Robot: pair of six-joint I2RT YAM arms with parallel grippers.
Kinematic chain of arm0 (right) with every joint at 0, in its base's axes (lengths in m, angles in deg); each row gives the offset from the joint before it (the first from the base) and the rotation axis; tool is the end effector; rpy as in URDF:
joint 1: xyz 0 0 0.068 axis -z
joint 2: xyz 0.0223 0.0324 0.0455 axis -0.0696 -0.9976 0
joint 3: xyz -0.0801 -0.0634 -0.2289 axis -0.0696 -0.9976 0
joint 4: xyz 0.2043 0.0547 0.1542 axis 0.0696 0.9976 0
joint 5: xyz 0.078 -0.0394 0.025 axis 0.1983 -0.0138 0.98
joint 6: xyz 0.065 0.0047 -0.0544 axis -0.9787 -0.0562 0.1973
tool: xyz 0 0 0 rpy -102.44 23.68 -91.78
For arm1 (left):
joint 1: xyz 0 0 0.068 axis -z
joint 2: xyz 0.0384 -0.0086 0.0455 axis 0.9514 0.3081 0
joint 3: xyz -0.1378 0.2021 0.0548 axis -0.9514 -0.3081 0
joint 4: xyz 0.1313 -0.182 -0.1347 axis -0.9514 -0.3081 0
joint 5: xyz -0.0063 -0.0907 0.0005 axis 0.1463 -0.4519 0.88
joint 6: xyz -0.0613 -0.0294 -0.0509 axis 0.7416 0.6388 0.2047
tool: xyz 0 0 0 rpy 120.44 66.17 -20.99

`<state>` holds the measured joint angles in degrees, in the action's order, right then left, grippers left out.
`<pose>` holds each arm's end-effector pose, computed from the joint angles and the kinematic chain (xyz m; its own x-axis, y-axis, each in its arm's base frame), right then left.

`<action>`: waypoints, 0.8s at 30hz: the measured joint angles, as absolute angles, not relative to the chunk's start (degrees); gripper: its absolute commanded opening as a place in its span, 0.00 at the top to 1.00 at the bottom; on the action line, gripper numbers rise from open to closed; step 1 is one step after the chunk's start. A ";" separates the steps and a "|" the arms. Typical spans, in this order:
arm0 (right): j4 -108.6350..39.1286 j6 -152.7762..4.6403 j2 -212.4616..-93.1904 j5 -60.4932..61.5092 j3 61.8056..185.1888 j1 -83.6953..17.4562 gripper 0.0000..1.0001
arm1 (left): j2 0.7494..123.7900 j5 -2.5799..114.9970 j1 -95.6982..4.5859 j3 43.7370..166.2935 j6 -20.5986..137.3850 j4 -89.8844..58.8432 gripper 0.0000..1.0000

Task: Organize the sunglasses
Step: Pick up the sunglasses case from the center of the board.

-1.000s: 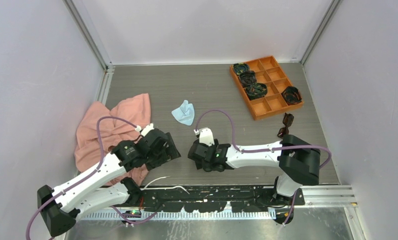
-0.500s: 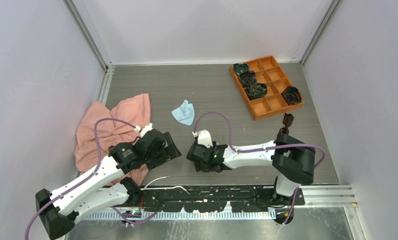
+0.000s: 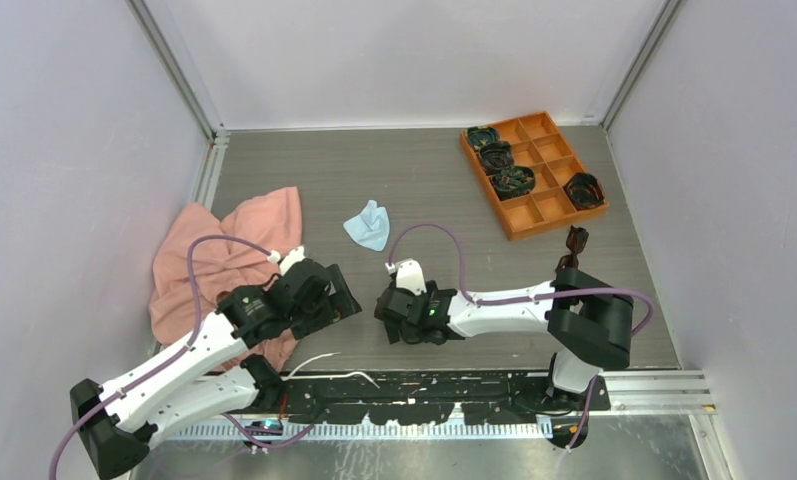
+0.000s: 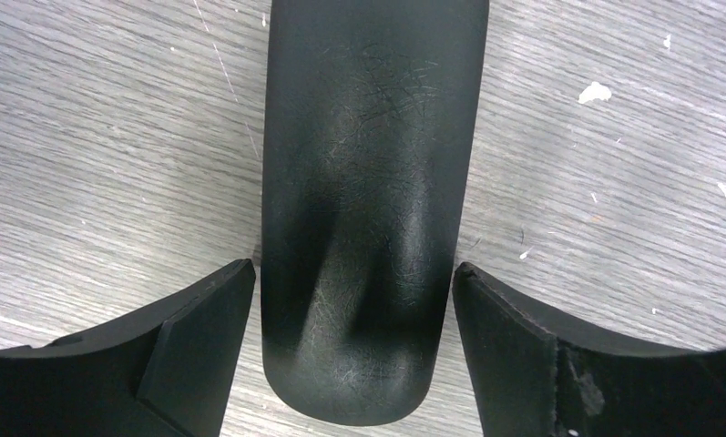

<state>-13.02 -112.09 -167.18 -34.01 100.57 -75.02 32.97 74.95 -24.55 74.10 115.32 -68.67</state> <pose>0.1370 0.2945 0.1037 -0.7601 -0.2765 -0.5880 -0.3464 0.9381 0.0066 0.1350 -0.1273 0.2042 -0.8155 -0.4643 -0.3456 -0.2801 0.8391 -0.4664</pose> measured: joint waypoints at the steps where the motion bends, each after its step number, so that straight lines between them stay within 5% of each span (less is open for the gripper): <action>1: -13.02 -112.11 -167.10 -34.01 100.57 -75.02 0.26 | 32.95 74.95 -24.55 74.10 115.32 -68.65 0.00; 4: -12.98 -111.81 -166.59 -34.07 100.57 -75.02 0.58 | 33.04 74.93 -24.55 74.10 115.30 -68.65 0.00; 6: -12.93 -112.14 -166.33 -34.14 100.57 -75.02 0.66 | 33.17 74.91 -24.55 74.10 115.30 -68.61 0.00; 16: -13.46 -111.37 -153.06 -31.06 96.09 -73.07 0.67 | 32.40 71.82 -24.72 72.83 110.69 -65.59 0.01; 24: -23.75 -112.49 -126.27 -10.14 81.10 -53.71 0.68 | 27.77 65.99 -25.31 73.03 108.00 -57.72 0.00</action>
